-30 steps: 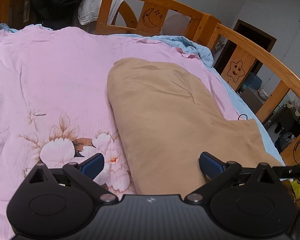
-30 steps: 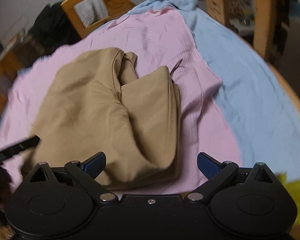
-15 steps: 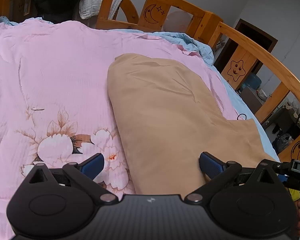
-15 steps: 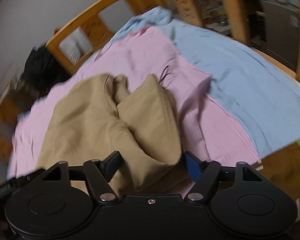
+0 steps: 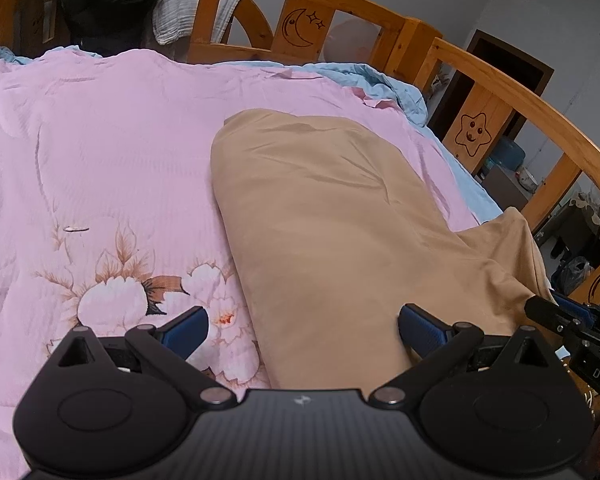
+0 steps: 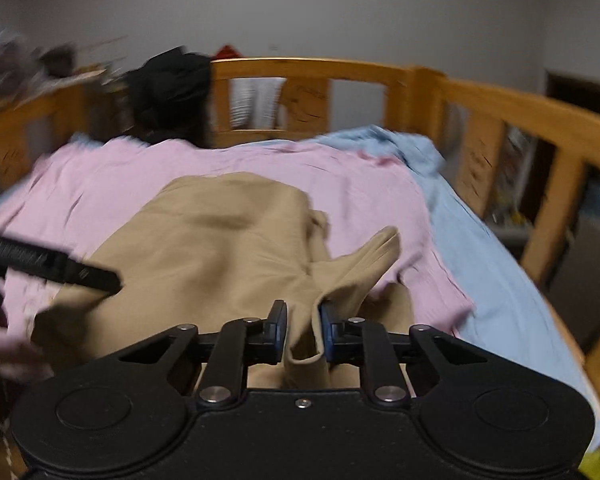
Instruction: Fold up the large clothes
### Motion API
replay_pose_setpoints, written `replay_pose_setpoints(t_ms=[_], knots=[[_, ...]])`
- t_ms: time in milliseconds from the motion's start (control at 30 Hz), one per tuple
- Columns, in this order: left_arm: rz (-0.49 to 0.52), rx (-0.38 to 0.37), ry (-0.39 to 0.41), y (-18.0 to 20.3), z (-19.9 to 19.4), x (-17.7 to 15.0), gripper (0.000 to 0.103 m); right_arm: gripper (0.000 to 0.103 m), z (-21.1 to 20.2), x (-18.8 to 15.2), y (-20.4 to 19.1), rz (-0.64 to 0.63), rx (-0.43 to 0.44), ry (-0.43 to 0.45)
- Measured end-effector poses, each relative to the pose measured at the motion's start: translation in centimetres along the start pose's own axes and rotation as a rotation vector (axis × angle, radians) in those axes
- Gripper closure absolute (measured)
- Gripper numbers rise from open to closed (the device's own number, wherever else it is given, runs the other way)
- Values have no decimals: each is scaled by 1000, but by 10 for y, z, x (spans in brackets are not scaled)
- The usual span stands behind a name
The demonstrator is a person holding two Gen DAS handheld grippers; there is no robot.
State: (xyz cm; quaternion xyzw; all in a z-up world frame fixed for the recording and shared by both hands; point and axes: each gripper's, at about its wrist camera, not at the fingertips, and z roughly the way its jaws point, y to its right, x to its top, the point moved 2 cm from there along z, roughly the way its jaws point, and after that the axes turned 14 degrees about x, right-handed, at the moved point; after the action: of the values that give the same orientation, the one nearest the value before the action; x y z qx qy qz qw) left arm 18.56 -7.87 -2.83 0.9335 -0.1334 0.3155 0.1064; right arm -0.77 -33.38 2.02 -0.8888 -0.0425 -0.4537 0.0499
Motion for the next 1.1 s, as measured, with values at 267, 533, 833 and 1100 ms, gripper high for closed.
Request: replay_pose_setpoints(t_ms=[267,533,833,1100], knots=[[0,-5,0,-1,1,0,0,47,-2,-1,58,323,-22,-16],[3,-7,-1,-1,2,0,0,21,5,-40,112,836,72,-98],[7,-1,0,0,2,-1,0,75,-2,-20,74,573,88,-38],[12,3,-2,-2,1,-1,0,84,-5,-2,-1,59,126,-27]])
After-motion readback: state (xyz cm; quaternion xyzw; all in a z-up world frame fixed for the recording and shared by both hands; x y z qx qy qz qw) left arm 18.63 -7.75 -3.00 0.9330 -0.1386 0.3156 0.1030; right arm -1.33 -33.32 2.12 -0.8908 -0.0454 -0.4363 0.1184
